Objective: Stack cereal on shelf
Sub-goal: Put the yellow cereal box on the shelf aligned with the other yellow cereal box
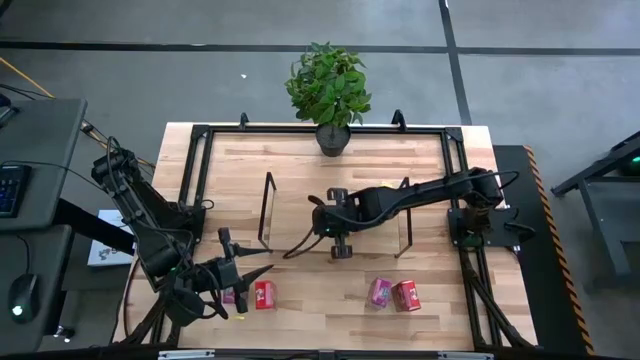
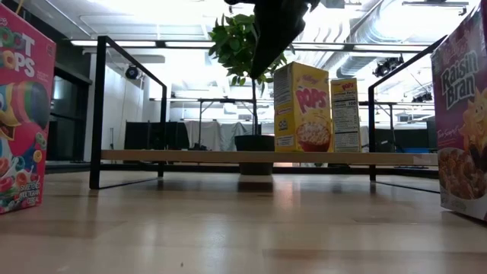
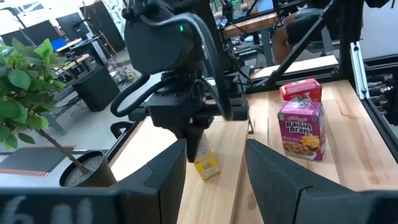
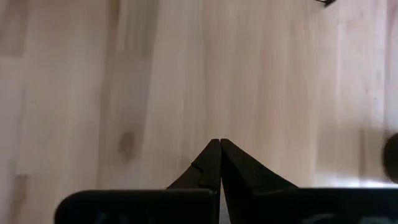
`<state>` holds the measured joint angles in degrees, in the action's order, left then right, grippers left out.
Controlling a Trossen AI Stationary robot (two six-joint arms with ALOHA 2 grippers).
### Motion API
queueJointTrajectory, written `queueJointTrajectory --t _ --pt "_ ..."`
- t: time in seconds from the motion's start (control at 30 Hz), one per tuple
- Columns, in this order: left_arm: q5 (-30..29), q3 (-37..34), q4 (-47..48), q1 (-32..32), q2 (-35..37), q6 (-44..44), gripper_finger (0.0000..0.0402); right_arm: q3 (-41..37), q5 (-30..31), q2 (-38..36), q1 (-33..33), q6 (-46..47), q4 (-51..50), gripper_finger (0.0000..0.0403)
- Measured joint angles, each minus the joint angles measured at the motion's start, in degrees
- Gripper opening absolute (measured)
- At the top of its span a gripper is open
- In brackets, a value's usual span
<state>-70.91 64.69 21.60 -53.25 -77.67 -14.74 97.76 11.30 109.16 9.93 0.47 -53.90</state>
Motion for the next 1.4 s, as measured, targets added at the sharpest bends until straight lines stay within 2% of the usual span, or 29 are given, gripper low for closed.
queueJointTrajectory --t 0.17,0.3,0.83,1.4 --pt "0.4 0.0 0.0 0.8 0.0 0.0 0.0157 0.0 0.9 0.0 -0.1 -0.7 -2.7 0.0000" --pt "1.5 0.0 0.0 1.6 0.0 -0.1 0.0157 0.0 4.7 0.0 -0.1 -0.4 -5.7 0.0000" --pt "1.8 0.0 0.0 1.6 0.0 -0.2 0.0157 0.0 8.0 0.0 -1.7 5.7 -13.0 0.0000" --pt "1.8 0.0 0.1 1.6 0.0 -0.2 0.0157 0.0 7.6 0.0 -1.9 11.0 -16.6 0.0000"
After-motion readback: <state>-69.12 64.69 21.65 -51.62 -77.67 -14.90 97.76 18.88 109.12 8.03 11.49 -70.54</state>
